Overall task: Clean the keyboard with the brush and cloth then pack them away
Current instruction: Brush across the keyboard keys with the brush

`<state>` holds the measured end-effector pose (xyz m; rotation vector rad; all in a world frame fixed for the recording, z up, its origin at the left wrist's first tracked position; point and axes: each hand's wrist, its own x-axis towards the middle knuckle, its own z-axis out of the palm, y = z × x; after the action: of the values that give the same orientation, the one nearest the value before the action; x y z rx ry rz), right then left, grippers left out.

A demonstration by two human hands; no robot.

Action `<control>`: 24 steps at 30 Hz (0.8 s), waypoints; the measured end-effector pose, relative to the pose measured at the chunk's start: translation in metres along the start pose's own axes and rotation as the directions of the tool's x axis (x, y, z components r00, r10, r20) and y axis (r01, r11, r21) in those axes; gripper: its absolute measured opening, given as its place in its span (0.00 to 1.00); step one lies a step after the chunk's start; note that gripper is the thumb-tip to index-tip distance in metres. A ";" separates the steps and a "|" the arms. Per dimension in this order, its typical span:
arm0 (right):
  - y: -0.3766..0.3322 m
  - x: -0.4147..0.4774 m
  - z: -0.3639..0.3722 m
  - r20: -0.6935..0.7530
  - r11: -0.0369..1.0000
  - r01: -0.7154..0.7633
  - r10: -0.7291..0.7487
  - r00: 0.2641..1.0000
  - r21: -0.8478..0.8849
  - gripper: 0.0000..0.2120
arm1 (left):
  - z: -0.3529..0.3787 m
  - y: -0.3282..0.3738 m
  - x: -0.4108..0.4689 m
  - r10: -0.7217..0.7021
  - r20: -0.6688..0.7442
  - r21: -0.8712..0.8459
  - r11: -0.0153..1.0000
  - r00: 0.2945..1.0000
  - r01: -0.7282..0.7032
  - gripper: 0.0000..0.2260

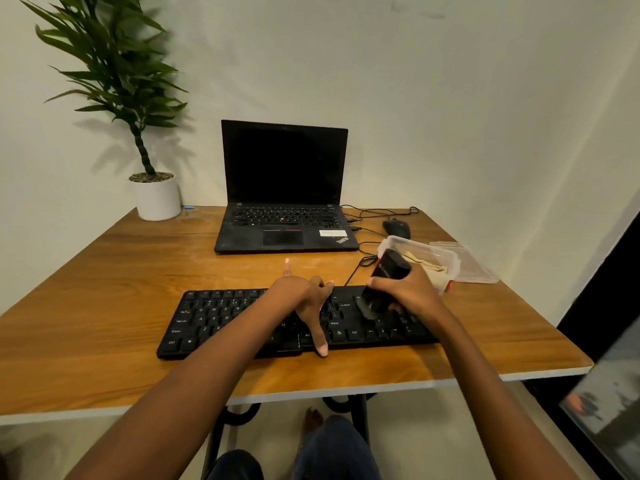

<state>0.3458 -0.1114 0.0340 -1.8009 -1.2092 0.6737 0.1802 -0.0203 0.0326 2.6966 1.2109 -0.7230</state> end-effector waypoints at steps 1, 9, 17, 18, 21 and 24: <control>0.002 0.000 0.006 0.019 1.000 0.001 0.000 1.000 -0.029 0.16 | 0.002 -0.003 -0.001 0.004 0.001 -0.005 1.000 1.000 -0.004 0.57; 0.034 0.007 -0.060 -0.306 0.932 -0.084 -0.031 0.951 -0.354 0.23 | 0.005 -0.010 -0.002 0.025 -0.014 -0.040 0.999 1.000 -0.025 0.57; -0.002 0.017 0.027 -0.065 0.997 0.046 -0.041 0.997 0.067 0.08 | 0.006 -0.012 -0.005 0.021 -0.003 -0.047 0.999 1.000 -0.021 0.57; 0.001 0.020 0.026 -0.076 0.999 0.028 -0.025 0.997 0.043 0.09 | 0.007 -0.014 -0.005 0.020 -0.005 -0.051 0.998 1.000 -0.020 0.57; 0.021 0.026 -0.005 -0.190 0.998 -0.046 0.036 0.981 -0.047 0.12 | 0.011 -0.016 -0.006 0.030 -0.013 -0.065 0.997 0.999 -0.030 0.57; 0.032 0.025 -0.036 -0.289 0.983 -0.057 0.004 0.957 -0.175 0.18 | 0.011 -0.016 -0.005 0.039 -0.021 -0.065 0.997 0.999 -0.040 0.57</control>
<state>0.3995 -0.1062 0.0254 -1.9922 -1.0736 0.3092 0.1617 -0.0160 0.0266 2.6720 1.1609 -0.6415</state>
